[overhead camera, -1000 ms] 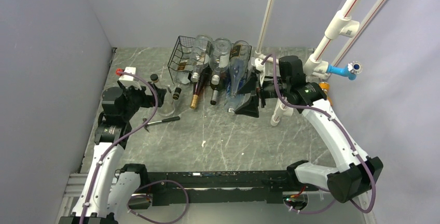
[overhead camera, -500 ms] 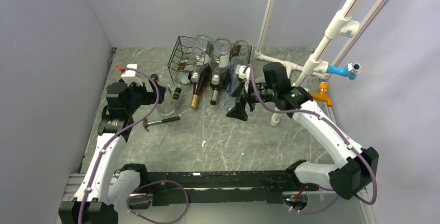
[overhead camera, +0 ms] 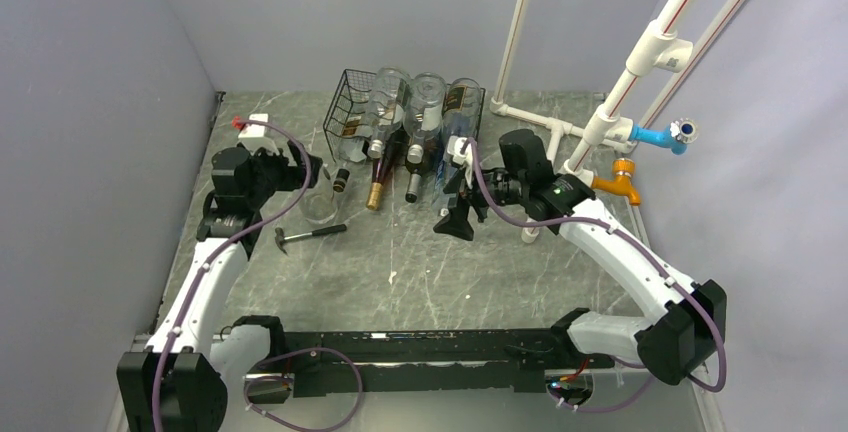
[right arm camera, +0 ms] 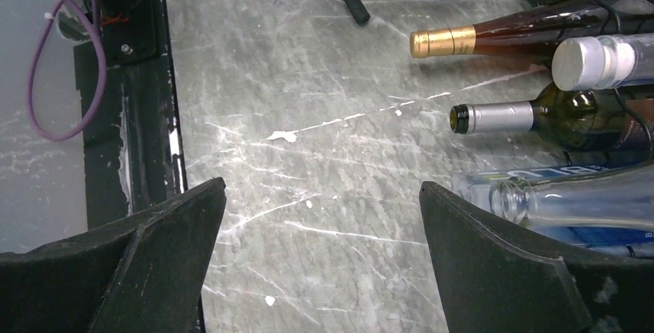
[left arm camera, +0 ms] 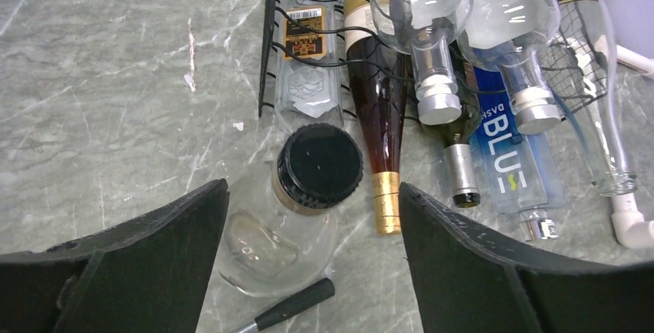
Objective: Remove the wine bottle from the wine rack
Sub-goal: Pick up the wine bottle from the center of the board.
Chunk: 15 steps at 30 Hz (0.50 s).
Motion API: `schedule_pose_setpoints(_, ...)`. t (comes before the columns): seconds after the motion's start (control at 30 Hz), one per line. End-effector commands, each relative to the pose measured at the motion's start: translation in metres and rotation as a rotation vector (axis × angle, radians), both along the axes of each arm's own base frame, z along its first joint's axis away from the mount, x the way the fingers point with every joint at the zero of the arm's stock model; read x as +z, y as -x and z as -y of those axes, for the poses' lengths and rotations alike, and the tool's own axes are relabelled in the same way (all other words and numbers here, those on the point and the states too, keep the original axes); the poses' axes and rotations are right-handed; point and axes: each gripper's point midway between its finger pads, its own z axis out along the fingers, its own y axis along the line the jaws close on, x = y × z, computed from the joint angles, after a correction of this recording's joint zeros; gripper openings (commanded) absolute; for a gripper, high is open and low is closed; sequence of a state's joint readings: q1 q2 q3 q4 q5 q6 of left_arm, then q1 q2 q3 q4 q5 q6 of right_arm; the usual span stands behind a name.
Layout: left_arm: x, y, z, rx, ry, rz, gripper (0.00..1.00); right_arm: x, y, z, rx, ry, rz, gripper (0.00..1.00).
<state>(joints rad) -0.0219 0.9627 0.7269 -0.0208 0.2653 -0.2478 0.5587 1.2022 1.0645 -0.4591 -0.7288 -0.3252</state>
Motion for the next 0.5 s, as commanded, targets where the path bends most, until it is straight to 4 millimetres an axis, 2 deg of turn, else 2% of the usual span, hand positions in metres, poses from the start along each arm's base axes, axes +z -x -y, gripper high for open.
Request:
schedule_pose_setpoints(0.0, 0.031, -0.017, 0.000, -0.019, -0.034, 0.100, 0.82, 0.002, -0.005, -0.004, 0.009, -0.006, 0.071, 1.00)
schedule_pose_setpoints(0.27, 0.015, -0.024, 0.005, -0.044, -0.026, 0.064, 0.68, 0.001, -0.003, -0.005, 0.015, -0.009, 0.070, 1.00)
schedule_pose_setpoints(0.47, 0.011, -0.027, 0.001, -0.032, -0.051, 0.060, 0.57, -0.001, -0.004, -0.006, 0.012, 0.001, 0.065, 1.00)
